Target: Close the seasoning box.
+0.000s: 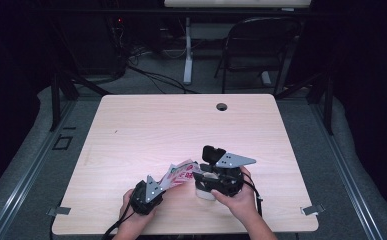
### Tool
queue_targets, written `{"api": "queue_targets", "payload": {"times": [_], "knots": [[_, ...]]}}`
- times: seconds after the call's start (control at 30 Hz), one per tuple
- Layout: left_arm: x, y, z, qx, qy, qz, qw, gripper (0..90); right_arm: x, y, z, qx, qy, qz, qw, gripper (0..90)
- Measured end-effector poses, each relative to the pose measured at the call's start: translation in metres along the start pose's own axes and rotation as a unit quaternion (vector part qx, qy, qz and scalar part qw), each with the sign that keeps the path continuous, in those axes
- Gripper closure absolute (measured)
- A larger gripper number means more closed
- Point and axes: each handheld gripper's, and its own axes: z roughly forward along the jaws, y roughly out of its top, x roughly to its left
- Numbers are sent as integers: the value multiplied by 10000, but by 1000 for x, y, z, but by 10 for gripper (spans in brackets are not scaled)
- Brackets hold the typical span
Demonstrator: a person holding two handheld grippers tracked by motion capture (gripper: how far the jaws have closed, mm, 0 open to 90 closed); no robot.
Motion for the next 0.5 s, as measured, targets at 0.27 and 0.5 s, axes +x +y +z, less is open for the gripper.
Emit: {"api": "queue_targets", "payload": {"times": [0.27, 0.5], "knots": [[4, 2, -2, -12, -142, -60, 9999, 747, -1, 2, -4, -124, -41, 27, 9999, 568], [13, 6, -8, -118, -246, -271, 9993, 747, -4, 2, -9, -219, -35, 24, 9998, 567]]}}
